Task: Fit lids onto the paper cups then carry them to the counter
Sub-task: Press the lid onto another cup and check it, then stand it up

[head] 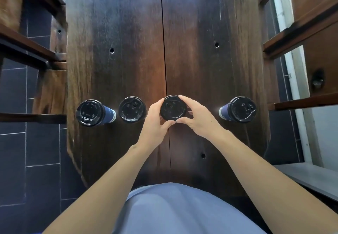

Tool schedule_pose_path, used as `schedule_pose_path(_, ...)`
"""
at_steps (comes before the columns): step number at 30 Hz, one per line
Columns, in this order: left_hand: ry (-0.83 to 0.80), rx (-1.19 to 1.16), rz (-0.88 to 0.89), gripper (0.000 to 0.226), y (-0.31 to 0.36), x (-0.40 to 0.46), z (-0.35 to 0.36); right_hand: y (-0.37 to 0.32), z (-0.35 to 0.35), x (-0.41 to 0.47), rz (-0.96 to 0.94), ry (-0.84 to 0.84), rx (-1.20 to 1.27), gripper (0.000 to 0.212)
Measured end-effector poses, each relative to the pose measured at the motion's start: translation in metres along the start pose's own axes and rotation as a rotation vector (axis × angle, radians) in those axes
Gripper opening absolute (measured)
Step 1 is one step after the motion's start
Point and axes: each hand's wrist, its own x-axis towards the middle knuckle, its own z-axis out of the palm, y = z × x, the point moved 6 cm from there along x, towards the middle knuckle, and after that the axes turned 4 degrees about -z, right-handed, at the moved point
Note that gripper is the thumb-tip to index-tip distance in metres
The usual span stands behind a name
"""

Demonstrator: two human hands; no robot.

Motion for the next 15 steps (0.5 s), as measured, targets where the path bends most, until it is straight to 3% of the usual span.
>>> schedule_pose_path(9,0.032,0.170,0.056,0.090,0.020,-0.016,-0.011,0.003,-0.012,-0.011,0.039,0.044,0.045,0.086)
schedule_pose_path(13,0.214,0.310,0.343,0.075,0.067,-0.045,-0.016,0.002,-0.058,-0.042,-0.048,0.241,0.026,0.067)
schedule_pose_path(15,0.223,0.293,0.443,0.067,0.086,-0.050,0.000,0.007,-0.087,-0.061,-0.095,0.390,-0.028,0.051)
